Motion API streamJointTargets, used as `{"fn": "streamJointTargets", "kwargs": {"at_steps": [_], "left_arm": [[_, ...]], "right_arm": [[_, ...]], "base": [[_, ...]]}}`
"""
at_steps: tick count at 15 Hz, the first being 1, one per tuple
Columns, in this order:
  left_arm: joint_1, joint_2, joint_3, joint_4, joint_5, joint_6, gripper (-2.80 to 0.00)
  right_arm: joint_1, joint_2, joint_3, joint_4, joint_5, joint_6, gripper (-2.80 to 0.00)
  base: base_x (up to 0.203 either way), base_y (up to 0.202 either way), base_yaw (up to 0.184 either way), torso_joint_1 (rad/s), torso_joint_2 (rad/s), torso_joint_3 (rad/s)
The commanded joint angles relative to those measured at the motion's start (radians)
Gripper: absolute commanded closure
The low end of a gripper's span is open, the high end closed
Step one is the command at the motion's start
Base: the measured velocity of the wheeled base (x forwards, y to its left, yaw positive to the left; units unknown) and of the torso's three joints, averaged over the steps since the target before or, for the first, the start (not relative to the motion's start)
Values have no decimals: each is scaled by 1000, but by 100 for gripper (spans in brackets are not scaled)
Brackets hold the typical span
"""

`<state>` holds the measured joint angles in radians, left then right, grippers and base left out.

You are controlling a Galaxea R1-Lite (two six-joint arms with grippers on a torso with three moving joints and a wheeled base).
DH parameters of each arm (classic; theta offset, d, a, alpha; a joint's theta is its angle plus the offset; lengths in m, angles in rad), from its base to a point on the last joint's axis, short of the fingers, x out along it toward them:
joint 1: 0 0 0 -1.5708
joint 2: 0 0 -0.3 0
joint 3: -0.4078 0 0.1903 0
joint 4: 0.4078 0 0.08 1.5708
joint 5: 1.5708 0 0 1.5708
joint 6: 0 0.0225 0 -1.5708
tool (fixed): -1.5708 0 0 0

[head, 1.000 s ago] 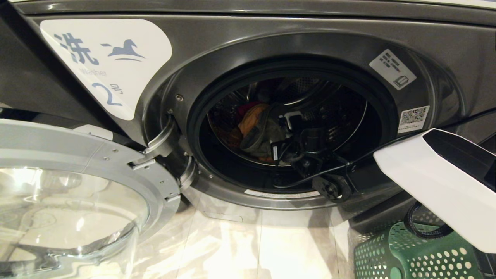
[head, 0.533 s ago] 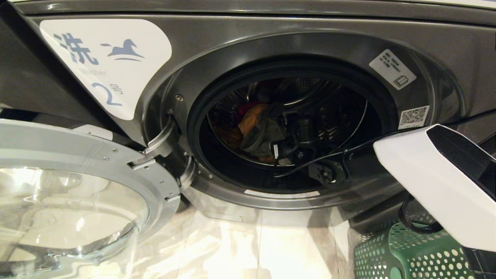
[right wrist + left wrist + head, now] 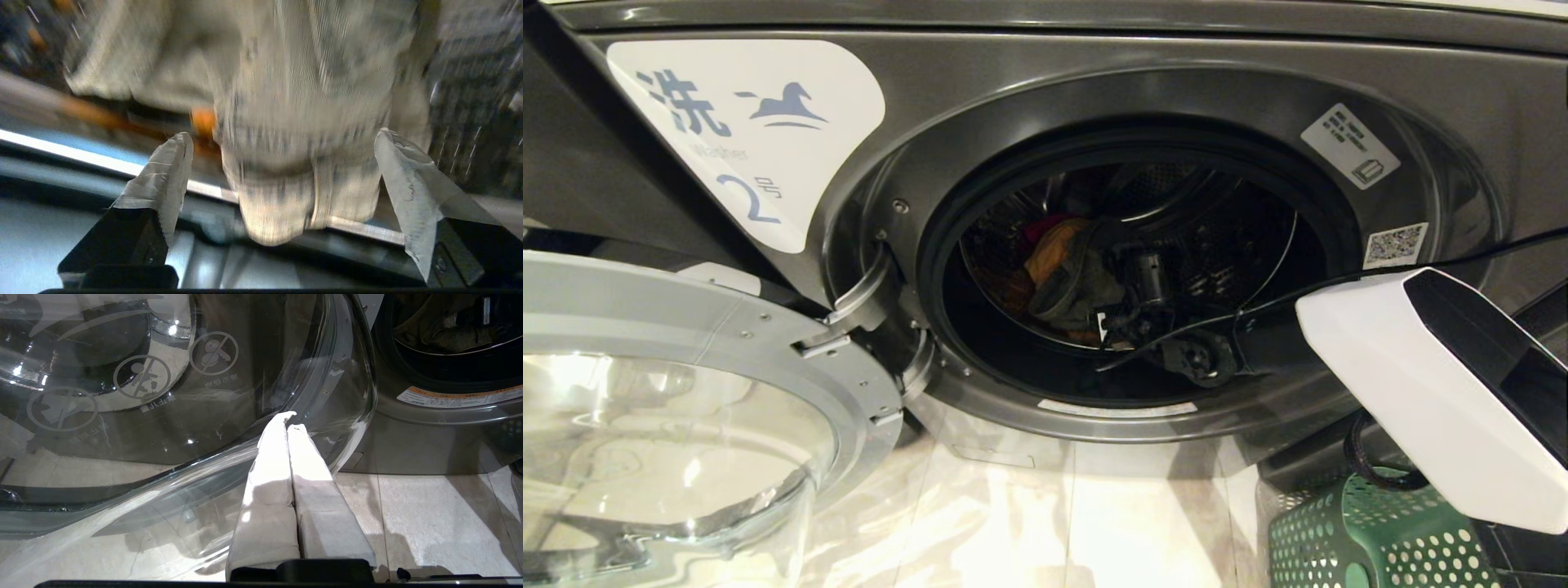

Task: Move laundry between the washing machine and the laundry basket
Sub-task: Pick a cloth and place it into the basket

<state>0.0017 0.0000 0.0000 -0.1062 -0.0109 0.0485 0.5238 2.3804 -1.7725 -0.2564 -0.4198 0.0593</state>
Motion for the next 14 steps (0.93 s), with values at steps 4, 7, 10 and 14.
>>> {"fn": "streamJointTargets", "kwargs": {"at_steps": [4,7,10,14], "left_arm": [[0,2,40,-1,0,1,0],[0,2,40,-1,0,1,0],[0,2,40,-1,0,1,0],[0,2,40,-1,0,1,0]], "right_arm": [[1,25,-110,224,-5,103,-280],[-1,78,-164,202,-43,102,-280],[1,137,-178,112,-71,81,-280],[-1,178,-190,-111,-74,-34,-280]], "base": [[0,0,0,0,0,0],[0,0,0,0,0,0],[0,0,0,0,0,0],[0,0,0,0,0,0]]}}
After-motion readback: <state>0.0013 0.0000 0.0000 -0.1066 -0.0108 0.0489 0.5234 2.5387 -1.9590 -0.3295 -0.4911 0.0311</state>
